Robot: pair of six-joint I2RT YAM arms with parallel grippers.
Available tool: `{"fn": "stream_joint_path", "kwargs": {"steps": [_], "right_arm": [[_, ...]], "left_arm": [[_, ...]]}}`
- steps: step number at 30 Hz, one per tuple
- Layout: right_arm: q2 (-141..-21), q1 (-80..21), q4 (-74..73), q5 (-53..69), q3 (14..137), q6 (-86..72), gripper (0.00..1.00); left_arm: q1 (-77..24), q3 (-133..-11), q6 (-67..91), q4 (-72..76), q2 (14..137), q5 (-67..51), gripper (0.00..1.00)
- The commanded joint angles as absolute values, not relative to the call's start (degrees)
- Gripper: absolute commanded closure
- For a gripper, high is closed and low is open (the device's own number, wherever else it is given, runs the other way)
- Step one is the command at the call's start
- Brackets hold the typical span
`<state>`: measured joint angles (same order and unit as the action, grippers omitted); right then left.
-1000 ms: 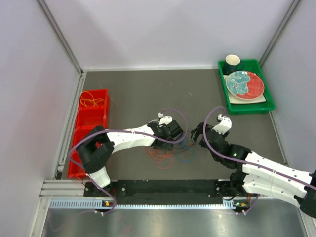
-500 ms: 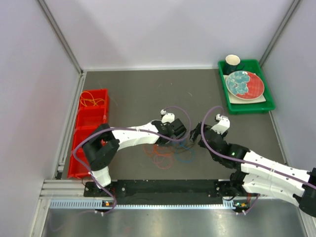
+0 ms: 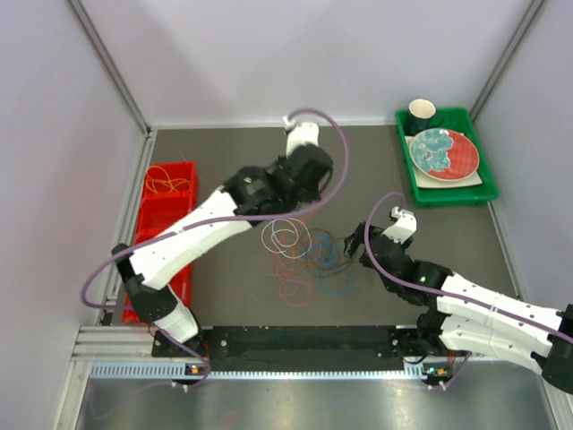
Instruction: Untangle the cables
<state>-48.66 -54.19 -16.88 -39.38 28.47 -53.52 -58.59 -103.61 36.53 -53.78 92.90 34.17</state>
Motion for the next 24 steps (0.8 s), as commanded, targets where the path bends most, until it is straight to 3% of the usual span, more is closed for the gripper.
{"fn": "stream_joint_path", "kwargs": {"steps": [1, 5, 8, 11, 15, 16, 19, 24], "right_arm": [[-48.69, -53.79, -14.77, -39.64, 29.97, -52.82, 0.01], [-48.69, -53.88, -15.03, -39.73, 30.06, -53.00, 0.01], [-48.69, -53.88, -15.12, -39.64, 30.06, -53.09, 0.01], [-48.69, -53.88, -15.20, -39.64, 30.06, -53.00, 0.01], [-48.60, -53.88, -15.47, -39.55, 30.15, -53.17, 0.01], [-48.69, -53.88, -15.38, -39.64, 30.15, -53.26, 0.01], [-48.87, -53.88, -15.12, -39.64, 30.06, -53.26, 0.01], [-49.39, -53.79, -15.03, -39.38, 30.32, -53.00, 0.01]], "left_arm": [[-58.71, -117.75, 25.94, -58.09, 88.59, 34.02, 1.00], [-58.71, -123.05, 23.30, -56.96, 84.75, 30.95, 1.00], [-58.71, -115.77, 23.20, -53.62, 79.57, 32.77, 1.00], [-58.62, -106.37, 27.14, -54.40, 75.52, 34.89, 0.93], [-58.71, -92.67, 33.74, -55.28, 69.97, 33.40, 0.73], [-58.62, -87.07, 34.88, -55.37, 68.74, 33.14, 0.48], [-58.62, -77.65, 38.66, -54.67, 64.08, 32.61, 0.17], [-58.62, -71.02, 41.40, -53.10, 61.61, 32.17, 0.11]]}}
